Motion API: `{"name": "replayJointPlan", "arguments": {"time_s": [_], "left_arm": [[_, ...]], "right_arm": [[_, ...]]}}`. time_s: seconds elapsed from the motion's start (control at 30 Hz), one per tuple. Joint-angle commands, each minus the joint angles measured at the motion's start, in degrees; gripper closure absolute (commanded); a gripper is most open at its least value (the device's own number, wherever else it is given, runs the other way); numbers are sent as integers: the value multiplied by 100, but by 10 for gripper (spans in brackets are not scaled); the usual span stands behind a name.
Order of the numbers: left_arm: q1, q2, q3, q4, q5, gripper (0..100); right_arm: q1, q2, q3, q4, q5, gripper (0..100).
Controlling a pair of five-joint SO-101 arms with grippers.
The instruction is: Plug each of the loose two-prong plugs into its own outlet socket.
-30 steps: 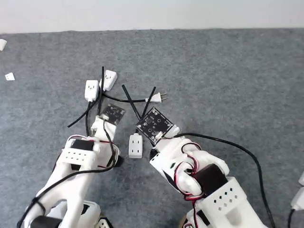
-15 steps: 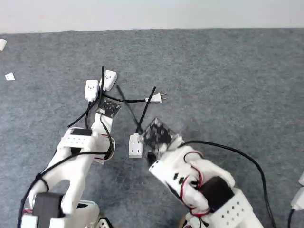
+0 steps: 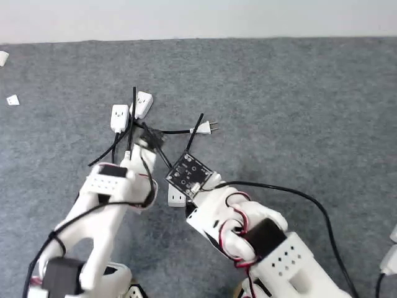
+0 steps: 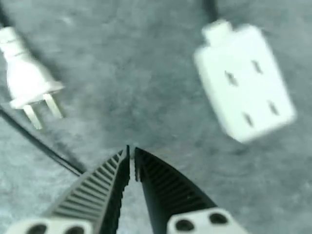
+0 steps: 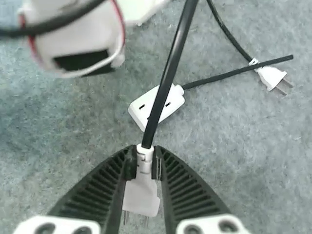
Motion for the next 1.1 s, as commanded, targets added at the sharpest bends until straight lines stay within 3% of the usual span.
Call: {"name": "replayJointPlan", "arguments": {"time_s": [0.0,0.27,0.53,0.9,0.97,1.07], "left_arm": [[281,-756,365,62,-308,988],[659,-2470,1376,114,-492,988],[1336,-3771,1991,677,-686,988],[1380,-4229,2149,756,-686,987],[1231,-4237,2132,677,-343,987],[466,-4246,2141,114,615,987]], "right_arm": [[-40,171,-88,-189,-35,991],[-40,251,-88,-312,-44,991],[-40,251,-88,-330,-44,991],[-40,251,-53,-426,-79,991],[-22,259,-44,-505,-132,990],[-13,259,26,-840,-642,990]]}}
